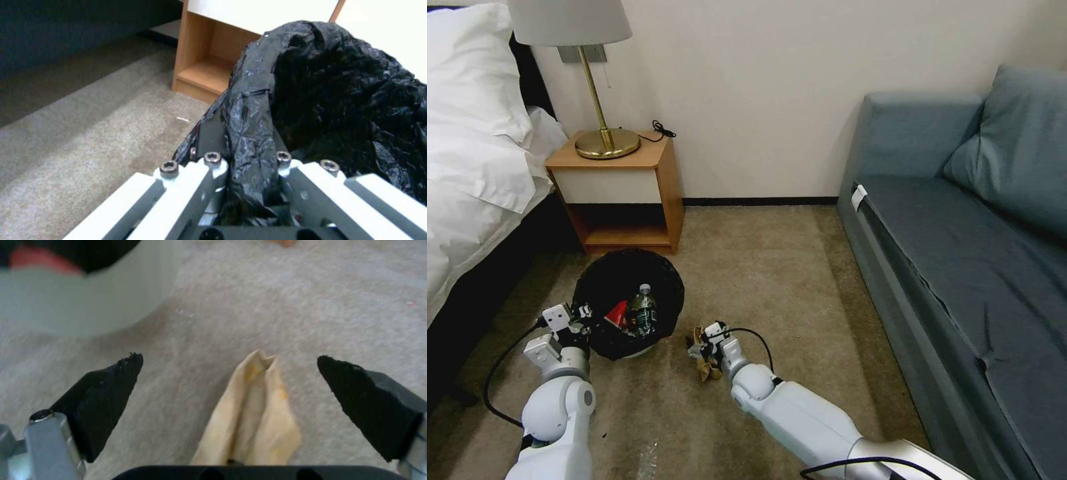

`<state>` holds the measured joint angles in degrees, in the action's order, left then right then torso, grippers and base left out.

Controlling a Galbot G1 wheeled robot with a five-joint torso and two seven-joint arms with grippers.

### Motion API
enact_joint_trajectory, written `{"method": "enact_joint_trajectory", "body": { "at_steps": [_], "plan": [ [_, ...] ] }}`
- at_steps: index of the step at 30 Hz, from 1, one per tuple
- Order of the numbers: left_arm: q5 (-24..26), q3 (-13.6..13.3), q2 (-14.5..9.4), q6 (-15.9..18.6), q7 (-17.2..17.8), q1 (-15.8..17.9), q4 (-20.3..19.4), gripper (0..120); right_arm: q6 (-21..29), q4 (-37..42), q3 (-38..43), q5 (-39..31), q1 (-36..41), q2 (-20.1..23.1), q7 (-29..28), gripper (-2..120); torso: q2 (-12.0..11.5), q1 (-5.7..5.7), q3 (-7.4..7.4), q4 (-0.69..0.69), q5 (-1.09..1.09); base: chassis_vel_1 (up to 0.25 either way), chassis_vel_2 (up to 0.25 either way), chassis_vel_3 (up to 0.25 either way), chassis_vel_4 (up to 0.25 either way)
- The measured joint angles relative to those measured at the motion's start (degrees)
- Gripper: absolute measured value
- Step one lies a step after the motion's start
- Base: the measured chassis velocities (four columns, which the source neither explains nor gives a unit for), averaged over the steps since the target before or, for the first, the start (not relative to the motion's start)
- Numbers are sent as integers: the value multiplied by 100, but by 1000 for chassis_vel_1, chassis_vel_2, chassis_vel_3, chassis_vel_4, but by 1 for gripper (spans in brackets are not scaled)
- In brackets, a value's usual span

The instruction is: Pick up the trash bin, then pick up the garbage on the floor and place it into the trash bin.

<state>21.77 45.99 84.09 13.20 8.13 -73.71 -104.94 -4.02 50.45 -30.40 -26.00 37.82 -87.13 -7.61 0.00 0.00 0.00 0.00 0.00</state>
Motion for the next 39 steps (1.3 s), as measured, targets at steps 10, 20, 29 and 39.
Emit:
{"method": "enact_joint_trajectory", "body": {
  "at_steps": [10, 20, 29, 39],
  "plan": [
    [6, 16, 15, -20, -2, -93, -37, 4, -325, -523, 27, 546, 85, -138, 331, 100, 0, 0, 0, 0, 0, 0, 0, 0, 0],
    [-5, 45, 26, -32, -1, -173, -107, 4, -450, -1163, 209, 785, -9, -381, 557, 100, 0, 0, 0, 0, 0, 0, 0, 0, 0],
    [-4, 51, 28, -34, 5, -247, -191, 4, -481, -1702, 508, 732, -109, -506, 878, 98, 0, 0, 0, 0, 0, 0, 0, 0, 0],
    [0, 9, 11, -36, 12, -176, -185, 4, -561, -1730, 595, 705, -48, -482, 1009, 60, 0, 0, 0, -1, 1, 0, 0, 0, 0]
  ]
}}
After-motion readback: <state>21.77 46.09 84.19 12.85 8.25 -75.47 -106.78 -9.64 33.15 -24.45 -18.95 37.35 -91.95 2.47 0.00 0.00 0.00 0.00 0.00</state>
